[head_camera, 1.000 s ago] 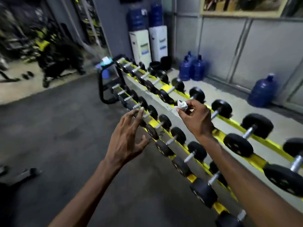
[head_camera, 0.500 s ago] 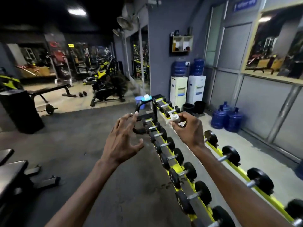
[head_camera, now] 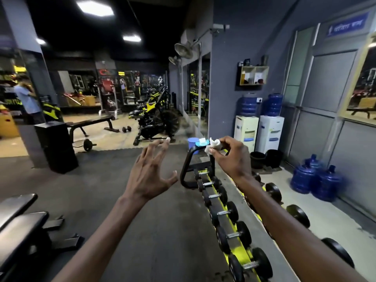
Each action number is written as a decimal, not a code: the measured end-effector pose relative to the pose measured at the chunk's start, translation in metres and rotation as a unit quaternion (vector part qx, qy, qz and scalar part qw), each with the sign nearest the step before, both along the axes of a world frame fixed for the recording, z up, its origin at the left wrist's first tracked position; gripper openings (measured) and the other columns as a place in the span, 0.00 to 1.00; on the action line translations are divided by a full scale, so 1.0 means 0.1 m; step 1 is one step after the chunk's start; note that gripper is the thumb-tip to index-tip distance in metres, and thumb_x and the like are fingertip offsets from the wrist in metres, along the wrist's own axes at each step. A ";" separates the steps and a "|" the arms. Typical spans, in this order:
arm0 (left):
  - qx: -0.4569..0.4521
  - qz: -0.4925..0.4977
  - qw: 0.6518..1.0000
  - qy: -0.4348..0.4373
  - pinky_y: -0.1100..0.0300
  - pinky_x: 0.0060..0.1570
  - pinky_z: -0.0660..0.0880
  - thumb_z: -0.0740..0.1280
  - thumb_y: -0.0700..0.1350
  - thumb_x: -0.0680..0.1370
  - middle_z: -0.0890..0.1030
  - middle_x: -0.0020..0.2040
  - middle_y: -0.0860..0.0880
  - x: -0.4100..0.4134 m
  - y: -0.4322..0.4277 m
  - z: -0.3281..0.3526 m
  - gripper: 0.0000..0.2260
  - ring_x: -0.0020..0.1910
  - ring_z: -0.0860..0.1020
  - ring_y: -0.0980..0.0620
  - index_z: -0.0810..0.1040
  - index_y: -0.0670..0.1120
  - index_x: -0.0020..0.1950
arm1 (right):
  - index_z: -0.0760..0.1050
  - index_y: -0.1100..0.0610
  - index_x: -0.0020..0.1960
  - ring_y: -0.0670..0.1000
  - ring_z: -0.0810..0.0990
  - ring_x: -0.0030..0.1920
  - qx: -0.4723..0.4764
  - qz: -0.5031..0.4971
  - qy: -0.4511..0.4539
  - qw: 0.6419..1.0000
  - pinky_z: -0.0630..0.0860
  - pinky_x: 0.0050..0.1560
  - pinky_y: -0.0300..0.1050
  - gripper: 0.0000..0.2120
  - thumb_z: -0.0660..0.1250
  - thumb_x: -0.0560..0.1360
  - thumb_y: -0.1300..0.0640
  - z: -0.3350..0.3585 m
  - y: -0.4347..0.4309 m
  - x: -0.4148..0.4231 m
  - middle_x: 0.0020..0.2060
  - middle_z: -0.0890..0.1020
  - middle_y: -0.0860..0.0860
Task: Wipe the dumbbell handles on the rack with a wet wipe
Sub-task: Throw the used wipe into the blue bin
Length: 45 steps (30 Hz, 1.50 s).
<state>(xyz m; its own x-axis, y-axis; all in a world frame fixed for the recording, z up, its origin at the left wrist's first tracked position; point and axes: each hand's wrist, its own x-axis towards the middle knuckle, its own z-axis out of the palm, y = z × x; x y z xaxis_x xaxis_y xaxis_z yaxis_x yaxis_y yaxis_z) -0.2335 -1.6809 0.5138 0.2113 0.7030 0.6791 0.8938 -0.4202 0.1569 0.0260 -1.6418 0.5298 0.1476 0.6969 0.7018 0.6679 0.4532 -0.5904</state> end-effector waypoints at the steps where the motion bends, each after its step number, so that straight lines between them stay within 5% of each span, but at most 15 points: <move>1: 0.001 0.003 1.000 0.003 0.50 0.72 0.69 0.72 0.59 0.73 0.63 0.78 0.47 -0.06 0.17 0.00 0.44 0.75 0.65 0.47 0.56 0.51 0.84 | 0.81 0.50 0.48 0.41 0.82 0.39 -0.002 0.003 -0.001 1.000 0.81 0.41 0.46 0.13 0.77 0.68 0.46 -0.01 0.19 -0.07 0.40 0.84 0.42; 29: -0.020 0.040 0.999 -0.001 0.52 0.71 0.69 0.65 0.63 0.72 0.64 0.76 0.50 -1.19 6.09 0.07 0.42 0.74 0.65 0.49 0.56 0.54 0.84 | 0.82 0.49 0.47 0.37 0.81 0.41 -0.035 0.043 0.016 0.998 0.79 0.43 0.37 0.09 0.78 0.69 0.51 -0.04 6.30 -1.24 0.38 0.82 0.39; 45: -0.009 0.050 0.998 -0.021 0.49 0.68 0.72 0.62 0.64 0.72 0.63 0.77 0.51 -2.05 9.82 -0.06 0.42 0.74 0.66 0.49 0.54 0.55 0.84 | 0.82 0.48 0.47 0.39 0.81 0.42 -0.056 0.044 0.037 0.997 0.81 0.44 0.45 0.11 0.78 0.67 0.46 -0.18 10.31 -2.22 0.40 0.84 0.40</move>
<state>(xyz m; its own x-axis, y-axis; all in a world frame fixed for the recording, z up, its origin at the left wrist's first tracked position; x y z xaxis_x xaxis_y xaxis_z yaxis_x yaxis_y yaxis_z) -0.4387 -0.6992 0.5075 0.1104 0.7315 0.6728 0.9235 -0.3258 0.2026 -0.1963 -0.6106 0.5119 0.1315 0.7824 0.6088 0.5815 0.4365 -0.6866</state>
